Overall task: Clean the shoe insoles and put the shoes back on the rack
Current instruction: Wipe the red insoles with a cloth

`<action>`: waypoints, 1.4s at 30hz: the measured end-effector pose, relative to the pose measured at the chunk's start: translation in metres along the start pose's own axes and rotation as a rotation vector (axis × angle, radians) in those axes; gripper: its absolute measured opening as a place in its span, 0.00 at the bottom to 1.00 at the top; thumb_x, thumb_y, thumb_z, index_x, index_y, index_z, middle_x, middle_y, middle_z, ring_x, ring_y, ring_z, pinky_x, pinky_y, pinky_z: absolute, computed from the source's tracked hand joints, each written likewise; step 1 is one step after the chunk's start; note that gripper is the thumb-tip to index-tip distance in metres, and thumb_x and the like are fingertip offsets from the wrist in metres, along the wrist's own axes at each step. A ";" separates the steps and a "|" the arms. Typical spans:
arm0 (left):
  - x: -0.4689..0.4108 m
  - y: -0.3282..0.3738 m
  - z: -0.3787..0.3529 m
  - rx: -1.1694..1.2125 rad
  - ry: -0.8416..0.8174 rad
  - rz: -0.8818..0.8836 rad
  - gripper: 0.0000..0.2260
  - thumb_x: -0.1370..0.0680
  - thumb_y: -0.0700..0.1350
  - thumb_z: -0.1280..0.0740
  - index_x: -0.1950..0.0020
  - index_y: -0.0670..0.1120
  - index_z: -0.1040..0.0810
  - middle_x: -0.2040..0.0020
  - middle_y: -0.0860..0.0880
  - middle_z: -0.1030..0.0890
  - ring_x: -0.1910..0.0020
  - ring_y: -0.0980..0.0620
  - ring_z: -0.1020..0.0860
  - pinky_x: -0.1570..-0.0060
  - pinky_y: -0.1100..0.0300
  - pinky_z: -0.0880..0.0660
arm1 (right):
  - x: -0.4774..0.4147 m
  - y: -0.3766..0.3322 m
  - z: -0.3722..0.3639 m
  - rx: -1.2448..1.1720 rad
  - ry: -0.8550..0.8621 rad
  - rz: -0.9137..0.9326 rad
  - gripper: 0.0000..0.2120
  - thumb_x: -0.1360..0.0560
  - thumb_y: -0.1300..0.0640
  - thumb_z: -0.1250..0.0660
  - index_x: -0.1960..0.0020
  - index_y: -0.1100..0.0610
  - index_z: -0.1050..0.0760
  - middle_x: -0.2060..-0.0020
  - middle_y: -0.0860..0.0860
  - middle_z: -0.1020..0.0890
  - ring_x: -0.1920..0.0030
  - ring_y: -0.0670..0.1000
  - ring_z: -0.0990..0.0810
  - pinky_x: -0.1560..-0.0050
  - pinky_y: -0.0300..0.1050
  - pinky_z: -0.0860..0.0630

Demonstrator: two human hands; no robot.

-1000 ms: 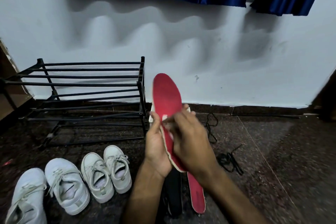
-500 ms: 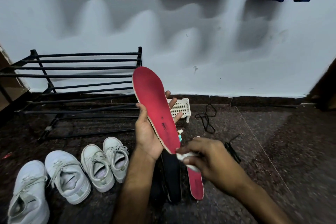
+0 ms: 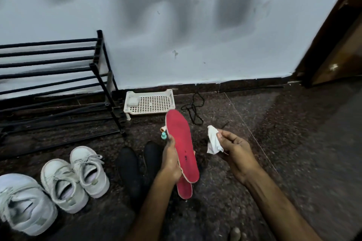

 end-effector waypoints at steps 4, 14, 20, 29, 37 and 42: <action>-0.039 -0.057 0.000 -0.256 0.047 -0.006 0.15 0.17 0.48 0.41 0.35 0.42 0.27 0.43 0.36 0.20 0.46 0.36 0.21 0.45 0.39 0.23 | -0.023 0.025 0.038 -0.015 0.096 -0.074 0.07 0.21 0.62 0.38 0.47 0.59 0.21 0.56 0.54 0.15 0.59 0.52 0.18 0.60 0.43 0.20; -0.121 -0.142 0.019 -0.535 0.041 0.057 0.19 0.25 0.29 0.36 0.35 0.40 0.28 0.46 0.39 0.18 0.46 0.39 0.20 0.44 0.39 0.24 | -0.065 0.080 0.088 -0.063 0.315 -0.113 0.10 0.20 0.63 0.39 0.55 0.58 0.21 0.64 0.50 0.16 0.70 0.46 0.20 0.67 0.40 0.22; -0.136 -0.160 0.010 -0.707 -0.047 0.006 0.25 0.27 0.30 0.34 0.31 0.43 0.30 0.43 0.45 0.19 0.44 0.47 0.20 0.43 0.50 0.23 | -0.068 0.108 0.090 -0.137 0.303 -0.218 0.11 0.22 0.50 0.36 0.54 0.56 0.20 0.65 0.52 0.16 0.68 0.48 0.20 0.65 0.42 0.23; -0.092 -0.066 -0.014 -0.886 -0.024 -0.239 0.18 0.18 0.45 0.40 0.28 0.45 0.33 0.33 0.44 0.26 0.37 0.46 0.25 0.41 0.49 0.25 | -0.070 0.110 0.068 -0.032 0.205 -0.211 0.15 0.24 0.67 0.34 0.38 0.65 0.28 0.58 0.54 0.16 0.63 0.48 0.18 0.64 0.40 0.22; -0.015 0.023 -0.019 -0.668 -0.241 -0.276 0.11 0.21 0.49 0.35 0.44 0.45 0.20 0.52 0.43 0.16 0.55 0.50 0.17 0.66 0.57 0.22 | -0.046 0.075 0.002 0.228 -0.035 -0.124 0.08 0.21 0.64 0.38 0.44 0.64 0.24 0.60 0.56 0.16 0.66 0.46 0.19 0.67 0.38 0.24; 0.019 0.058 0.001 -0.622 -0.190 -0.360 0.07 0.24 0.42 0.30 0.50 0.39 0.20 0.60 0.47 0.18 0.62 0.54 0.19 0.68 0.59 0.21 | -0.023 0.062 -0.040 0.305 -0.163 -0.094 0.07 0.21 0.62 0.36 0.49 0.64 0.21 0.60 0.59 0.16 0.62 0.53 0.21 0.58 0.46 0.26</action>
Point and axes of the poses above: each hand's wrist, its own x-axis away from the middle knuckle, its own z-axis out of the back of the hand, y = z × x, the point moved 8 cm from there along -x, towards the middle knuckle
